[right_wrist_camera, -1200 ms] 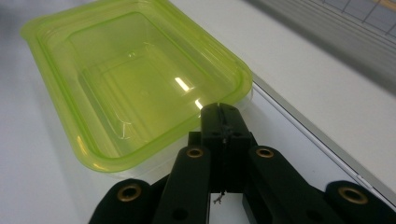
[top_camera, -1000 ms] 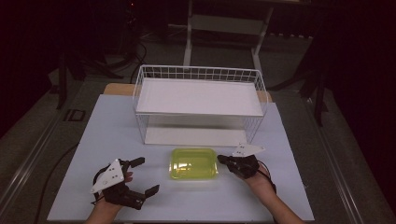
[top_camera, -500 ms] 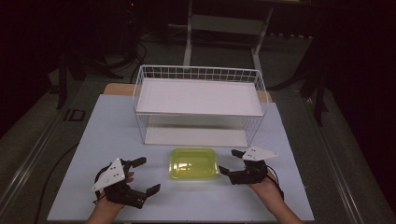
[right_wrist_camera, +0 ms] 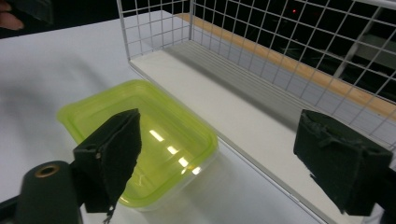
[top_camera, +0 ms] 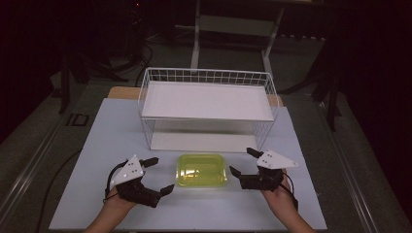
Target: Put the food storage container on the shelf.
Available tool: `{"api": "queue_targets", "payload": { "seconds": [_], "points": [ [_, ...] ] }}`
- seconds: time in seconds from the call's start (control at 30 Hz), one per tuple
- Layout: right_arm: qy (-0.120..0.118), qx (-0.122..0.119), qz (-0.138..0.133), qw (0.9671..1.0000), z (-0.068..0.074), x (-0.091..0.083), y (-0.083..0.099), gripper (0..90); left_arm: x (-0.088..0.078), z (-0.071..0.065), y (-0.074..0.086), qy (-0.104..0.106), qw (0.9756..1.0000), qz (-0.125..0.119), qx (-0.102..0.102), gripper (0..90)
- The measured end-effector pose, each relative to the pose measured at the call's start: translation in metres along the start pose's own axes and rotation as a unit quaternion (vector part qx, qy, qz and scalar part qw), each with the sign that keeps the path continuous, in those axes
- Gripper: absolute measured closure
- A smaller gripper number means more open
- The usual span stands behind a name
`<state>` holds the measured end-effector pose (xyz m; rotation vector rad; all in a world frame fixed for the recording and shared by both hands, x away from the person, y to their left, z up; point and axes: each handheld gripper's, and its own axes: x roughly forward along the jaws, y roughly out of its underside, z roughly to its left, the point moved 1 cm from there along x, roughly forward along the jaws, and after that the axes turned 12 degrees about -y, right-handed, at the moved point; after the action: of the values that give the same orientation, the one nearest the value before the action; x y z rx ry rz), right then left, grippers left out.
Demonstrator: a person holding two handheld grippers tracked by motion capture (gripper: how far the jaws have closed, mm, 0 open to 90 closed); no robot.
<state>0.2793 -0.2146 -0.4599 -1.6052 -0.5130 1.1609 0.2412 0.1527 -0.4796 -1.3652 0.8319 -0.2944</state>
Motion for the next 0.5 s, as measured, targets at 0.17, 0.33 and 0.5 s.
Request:
{"api": "queue_targets", "payload": {
  "seconds": [0.17, 0.33, 0.5],
  "points": [
    [-0.043, 0.045, -0.001, 0.9981, -0.006, 0.004, -0.001, 20.3, 0.009, 0.005, -0.008, 0.021, 0.9991, 0.016, -0.032, 0.4],
    [-0.040, 0.089, 0.027, 0.9949, -0.009, 0.011, -0.002, 15.8, 0.025, 0.009, -0.008, 0.050, 0.9958, 0.052, -0.056, 2.1],
    [-0.058, 0.146, 0.057, 0.9859, -0.016, 0.022, 0.003, 14.0, 0.036, 0.012, -0.005, 0.043, 0.9940, 0.054, -0.084, 8.3]
  ]
}}
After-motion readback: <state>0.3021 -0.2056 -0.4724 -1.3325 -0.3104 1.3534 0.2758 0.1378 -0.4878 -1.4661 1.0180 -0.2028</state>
